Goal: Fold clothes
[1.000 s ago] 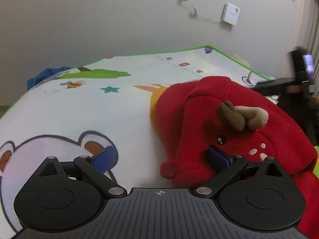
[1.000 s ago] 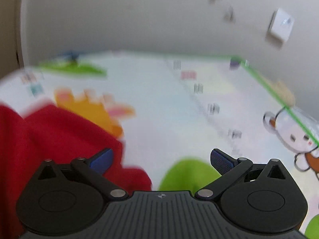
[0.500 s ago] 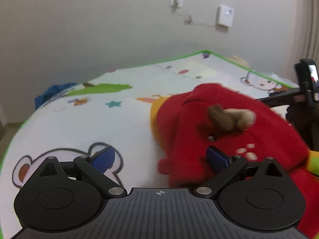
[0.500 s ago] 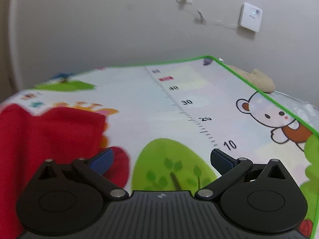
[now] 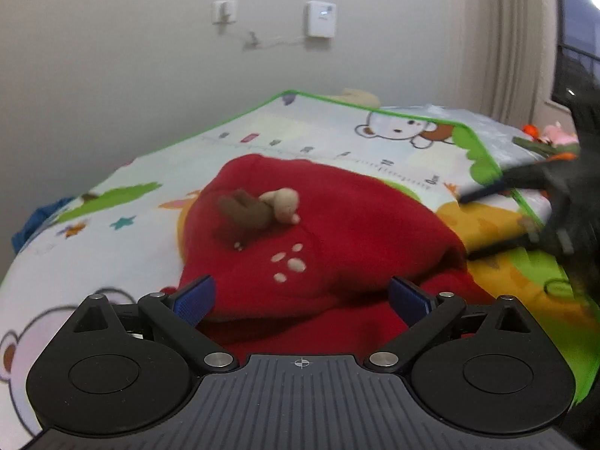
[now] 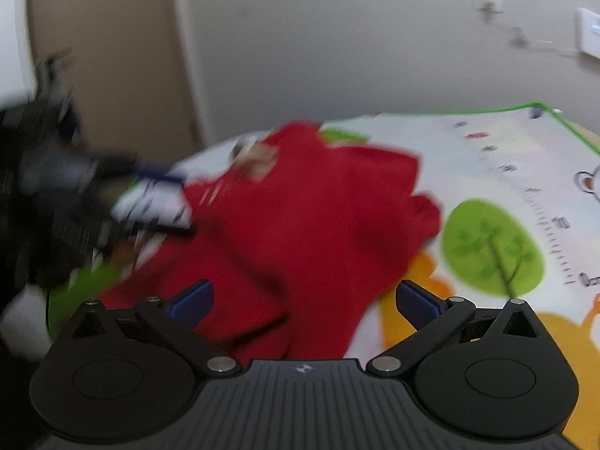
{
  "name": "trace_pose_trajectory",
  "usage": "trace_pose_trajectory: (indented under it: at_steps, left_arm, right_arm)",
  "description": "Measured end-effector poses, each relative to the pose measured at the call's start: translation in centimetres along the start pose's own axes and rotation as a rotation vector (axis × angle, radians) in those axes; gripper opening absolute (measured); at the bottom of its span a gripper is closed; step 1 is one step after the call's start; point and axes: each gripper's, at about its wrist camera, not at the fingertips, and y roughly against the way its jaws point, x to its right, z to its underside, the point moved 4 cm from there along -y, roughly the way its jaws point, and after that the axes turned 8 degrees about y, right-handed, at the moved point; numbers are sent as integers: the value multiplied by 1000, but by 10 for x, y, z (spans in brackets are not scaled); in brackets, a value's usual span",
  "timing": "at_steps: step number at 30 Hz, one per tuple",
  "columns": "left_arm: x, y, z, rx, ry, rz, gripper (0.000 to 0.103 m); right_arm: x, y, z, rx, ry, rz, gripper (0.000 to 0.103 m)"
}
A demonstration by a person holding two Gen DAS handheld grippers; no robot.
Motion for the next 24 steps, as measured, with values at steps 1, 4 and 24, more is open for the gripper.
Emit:
trace_pose_trajectory:
  at_steps: [1,4,24]
  left_arm:
    - [-3,1,0,-2,21,-4,100]
    - [-12,5,1,-7,71,-21,100]
    - [-53,-3,13,-48,352,107,100]
  right_arm:
    - [-5,-5,7,-26,13,-3,103]
    - [-18,-18,29,-104,46,-15,103]
    - [14,11,8,75,-188,-142,103]
